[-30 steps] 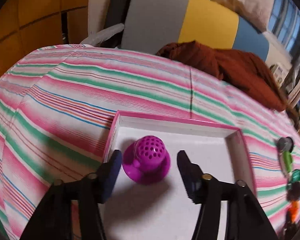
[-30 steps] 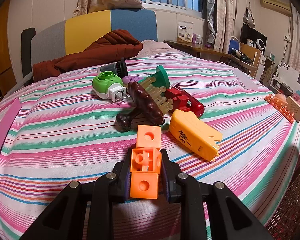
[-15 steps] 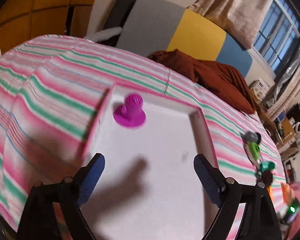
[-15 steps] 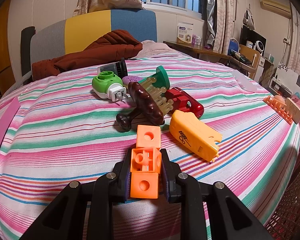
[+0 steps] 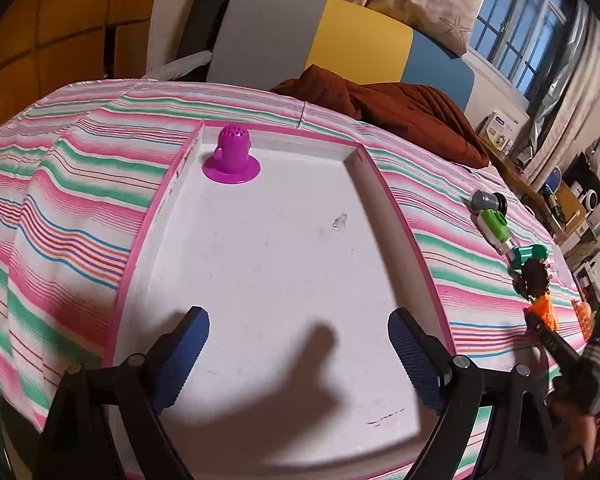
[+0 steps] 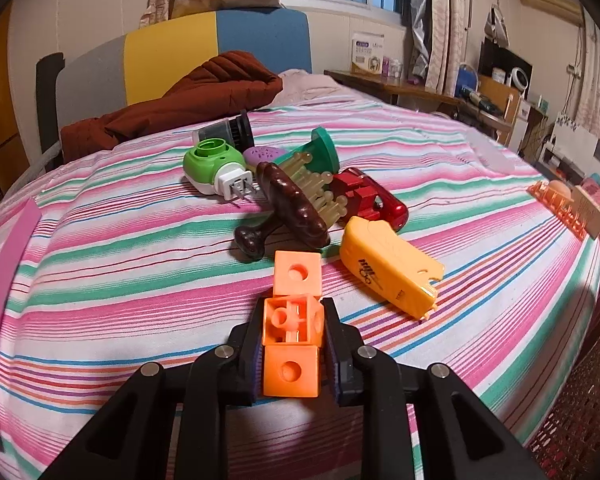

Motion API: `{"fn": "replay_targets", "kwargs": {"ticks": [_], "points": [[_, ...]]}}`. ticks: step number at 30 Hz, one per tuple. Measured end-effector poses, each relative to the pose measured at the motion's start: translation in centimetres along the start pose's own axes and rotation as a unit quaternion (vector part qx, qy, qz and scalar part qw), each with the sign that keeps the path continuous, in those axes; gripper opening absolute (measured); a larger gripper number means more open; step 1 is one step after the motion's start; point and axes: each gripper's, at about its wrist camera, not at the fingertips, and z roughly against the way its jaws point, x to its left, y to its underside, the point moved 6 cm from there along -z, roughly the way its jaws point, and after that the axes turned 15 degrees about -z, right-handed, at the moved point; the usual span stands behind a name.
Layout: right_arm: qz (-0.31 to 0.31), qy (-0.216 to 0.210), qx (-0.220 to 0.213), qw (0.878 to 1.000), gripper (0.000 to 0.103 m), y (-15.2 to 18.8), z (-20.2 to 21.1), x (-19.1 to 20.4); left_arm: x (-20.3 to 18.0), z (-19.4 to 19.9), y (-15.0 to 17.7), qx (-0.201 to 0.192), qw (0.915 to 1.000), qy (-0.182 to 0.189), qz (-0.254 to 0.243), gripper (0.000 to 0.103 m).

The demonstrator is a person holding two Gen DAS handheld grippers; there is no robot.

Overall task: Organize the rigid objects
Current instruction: 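Carry the orange blocks into the tray and open the right tool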

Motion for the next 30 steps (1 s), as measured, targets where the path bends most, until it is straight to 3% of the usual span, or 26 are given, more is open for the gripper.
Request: {"fn": "replay_targets", "kwargs": {"ticks": [8,18,22,27,30], "points": [[0.002,-0.081,0.043,0.996,0.023,0.8,1.4,3.9,0.2,1.1,0.3,-0.015,0.9994,-0.02,-0.023,0.096],[0.066,-0.159,0.057,0.983,0.023,1.1,4.6,11.5,0.7,1.9,0.8,-0.024,0.9984,-0.035,-0.038,0.099],[0.089,-0.204,0.081,0.971,0.023,1.4,5.7,15.3,1.0,2.3,0.8,-0.029,0.9973,-0.049,-0.047,0.1],[0.138,-0.271,0.129,0.944,0.023,2.6,6.6,21.6,1.5,2.8,1.0,-0.037,0.9959,-0.06,-0.056,0.101],[0.179,-0.282,0.144,0.932,0.023,3.5,6.4,25.3,1.7,3.1,1.2,-0.039,0.9953,-0.066,-0.06,0.101]]}}
